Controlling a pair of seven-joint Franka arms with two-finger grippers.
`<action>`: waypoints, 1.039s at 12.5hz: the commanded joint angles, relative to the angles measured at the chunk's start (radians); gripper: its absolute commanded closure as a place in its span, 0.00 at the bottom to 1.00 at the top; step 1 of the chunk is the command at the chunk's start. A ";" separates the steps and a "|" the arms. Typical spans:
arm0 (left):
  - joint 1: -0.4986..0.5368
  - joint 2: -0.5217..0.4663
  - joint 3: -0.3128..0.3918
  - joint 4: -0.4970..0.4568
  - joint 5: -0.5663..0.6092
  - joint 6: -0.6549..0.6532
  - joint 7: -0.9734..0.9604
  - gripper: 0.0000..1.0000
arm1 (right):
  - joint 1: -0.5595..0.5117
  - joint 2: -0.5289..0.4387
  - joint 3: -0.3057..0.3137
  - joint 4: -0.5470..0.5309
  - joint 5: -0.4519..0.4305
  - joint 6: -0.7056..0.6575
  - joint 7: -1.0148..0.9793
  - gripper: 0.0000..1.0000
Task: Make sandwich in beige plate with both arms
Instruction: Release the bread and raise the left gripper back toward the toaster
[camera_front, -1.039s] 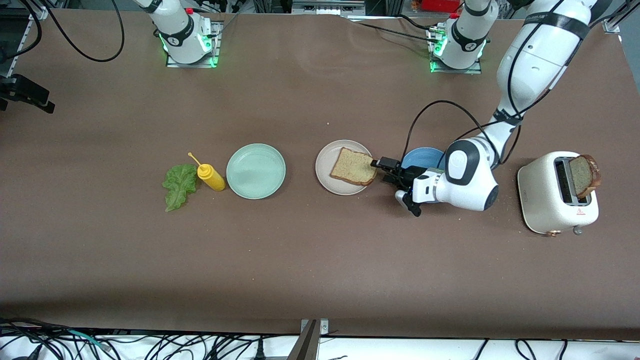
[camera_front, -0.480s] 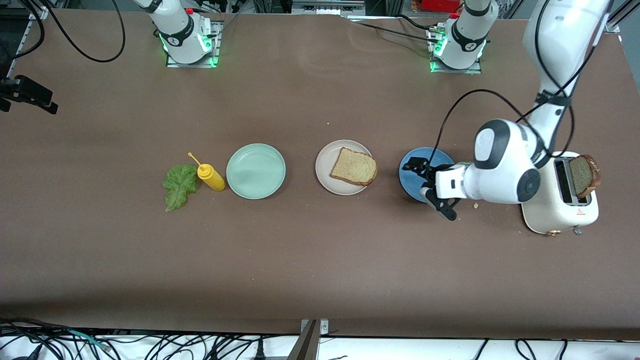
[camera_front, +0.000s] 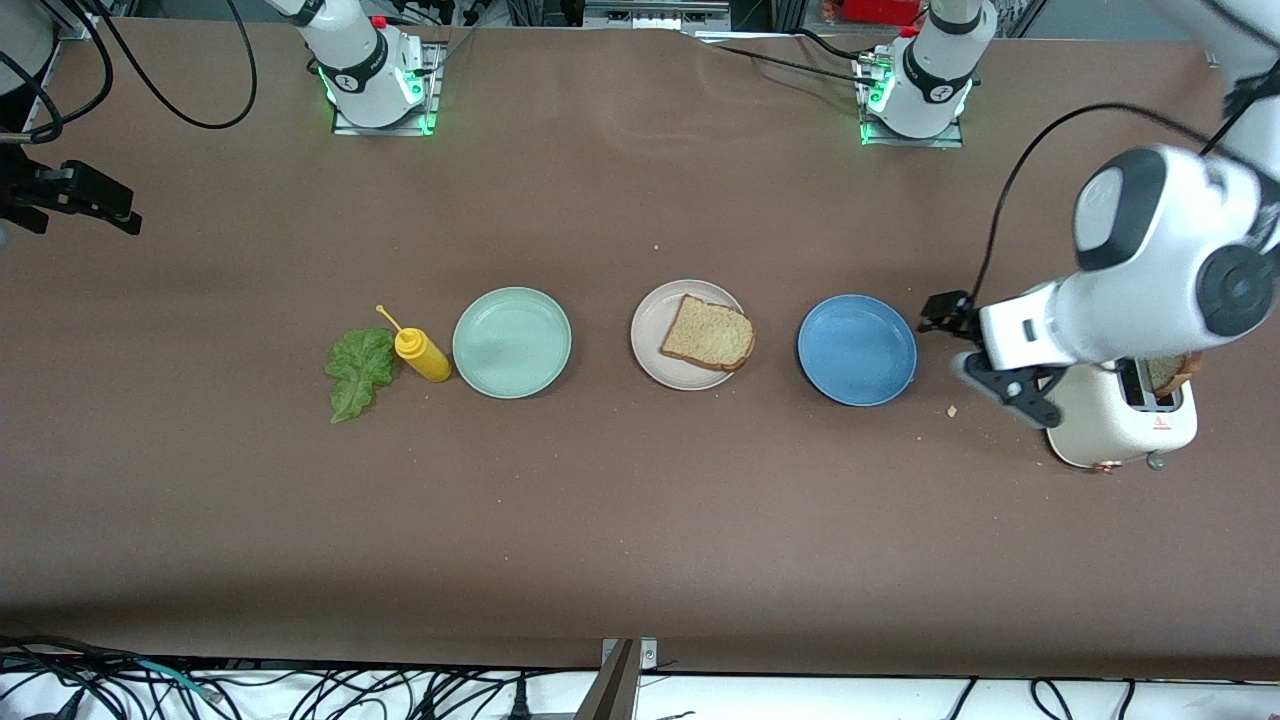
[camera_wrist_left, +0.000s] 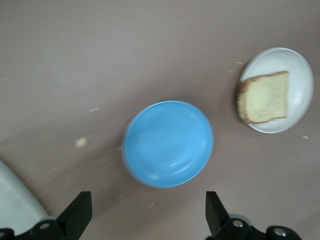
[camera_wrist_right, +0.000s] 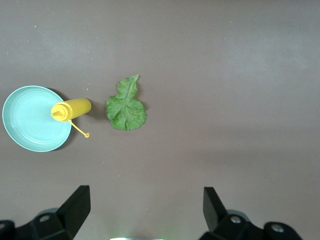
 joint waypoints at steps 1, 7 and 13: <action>-0.010 -0.120 0.010 -0.015 0.061 -0.090 -0.138 0.00 | 0.020 0.045 0.003 0.020 0.000 -0.011 -0.021 0.00; -0.180 -0.204 0.265 0.006 0.049 -0.096 -0.127 0.00 | 0.026 0.144 0.001 0.043 0.072 0.014 -0.021 0.00; -0.155 -0.207 0.269 0.021 0.016 -0.138 -0.175 0.00 | -0.006 0.114 0.079 -0.225 0.101 0.346 -0.471 0.00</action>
